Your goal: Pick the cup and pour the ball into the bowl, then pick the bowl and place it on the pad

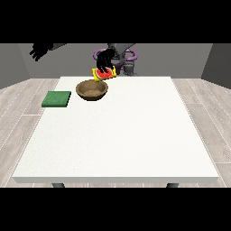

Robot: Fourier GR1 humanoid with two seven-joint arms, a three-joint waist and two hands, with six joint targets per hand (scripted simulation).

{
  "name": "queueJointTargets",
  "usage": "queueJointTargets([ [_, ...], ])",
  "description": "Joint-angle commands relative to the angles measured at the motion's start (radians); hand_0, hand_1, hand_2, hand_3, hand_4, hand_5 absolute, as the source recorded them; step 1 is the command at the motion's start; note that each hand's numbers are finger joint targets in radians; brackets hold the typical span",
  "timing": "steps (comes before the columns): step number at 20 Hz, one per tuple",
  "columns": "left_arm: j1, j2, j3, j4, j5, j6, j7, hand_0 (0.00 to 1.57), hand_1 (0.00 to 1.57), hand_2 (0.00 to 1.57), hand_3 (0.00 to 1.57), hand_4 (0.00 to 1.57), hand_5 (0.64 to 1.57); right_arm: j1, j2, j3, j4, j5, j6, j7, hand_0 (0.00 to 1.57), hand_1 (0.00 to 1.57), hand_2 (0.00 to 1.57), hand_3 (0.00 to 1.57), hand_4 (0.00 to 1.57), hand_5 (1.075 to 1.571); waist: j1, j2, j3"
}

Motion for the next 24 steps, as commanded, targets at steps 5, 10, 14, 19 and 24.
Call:
queueJointTargets([
  [5,0.054,0.0,-0.074,-0.157,-0.039,-0.214,0.002,0.0,0.0,1.06,1.54,1.11,1.571,0.037,-0.002,0.014,0.009,0.003,0.031,0.001,0.0,0.0,0.0,0.17,0.71,1.55,0.001,-0.049,-0.0008],
  [10,0.101,0.103,0.135,-0.211,0.079,0.04,-0.021,0.75,0.75,1.57,1.54,1.11,1.556,0.103,0.01,0.002,-0.017,-0.002,0.022,-0.01,0.0,0.0,0.0,0.17,0.71,1.55,0.025,-0.044,-0.0026],
  [14,0.173,0.151,0.337,-0.357,0.343,0.115,-0.198,0.95,0.95,1.37,1.08,1.3,1.556,0.121,0.003,-0.017,0.001,0.02,-0.035,-0.001,0.0,0.0,0.0,0.11,0.74,1.551,0.148,-0.088,-0.007],
  [19,0.176,0.153,0.641,-0.487,0.702,0.121,-0.29,0.0,0.0,0.0,0.0,1.16,1.561,0.109,0.038,0.0,-0.012,0.038,-0.082,0.006,0.0,0.0,0.0,0.0,0.79,1.556,0.206,-0.08,-0.0175],
  [24,0.224,0.173,0.859,-0.569,1.049,-0.059,-0.414,0.0,0.0,0.0,0.0,1.06,1.57,0.13,0.09,0.007,0.0,0.062,-0.142,-0.014,0.0,0.0,0.0,0.0,0.78,1.558,0.262,-0.04,-0.0108],
])
